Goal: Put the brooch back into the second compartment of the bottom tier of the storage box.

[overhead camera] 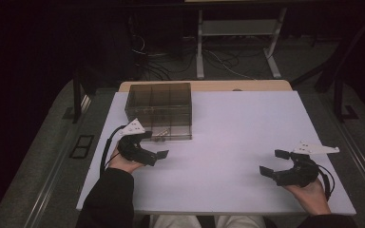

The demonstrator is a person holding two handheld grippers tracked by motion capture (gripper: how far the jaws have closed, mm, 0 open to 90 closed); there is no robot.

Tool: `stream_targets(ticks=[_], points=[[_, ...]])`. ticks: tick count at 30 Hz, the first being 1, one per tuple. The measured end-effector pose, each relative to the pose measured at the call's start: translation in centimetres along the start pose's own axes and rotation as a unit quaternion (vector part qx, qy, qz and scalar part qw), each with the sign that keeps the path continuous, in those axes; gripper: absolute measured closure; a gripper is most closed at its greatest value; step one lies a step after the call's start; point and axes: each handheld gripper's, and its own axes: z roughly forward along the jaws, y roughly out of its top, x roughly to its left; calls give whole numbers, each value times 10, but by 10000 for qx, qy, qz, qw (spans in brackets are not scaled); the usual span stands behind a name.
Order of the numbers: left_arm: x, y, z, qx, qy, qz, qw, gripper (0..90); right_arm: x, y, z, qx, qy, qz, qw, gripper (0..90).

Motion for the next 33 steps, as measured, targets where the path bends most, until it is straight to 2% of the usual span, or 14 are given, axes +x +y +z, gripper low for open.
stream_targets(ticks=[21, 33], points=[[-28, -18, 4, -269, -270, 58, 9993, 0, 1, 0, 0, 24, 20, 22, 10000, 4], [-36, -31, 11, -208, -437, 117, 9988, 0, 1, -1, 1, 30, 29, 6, 10000, 4]])
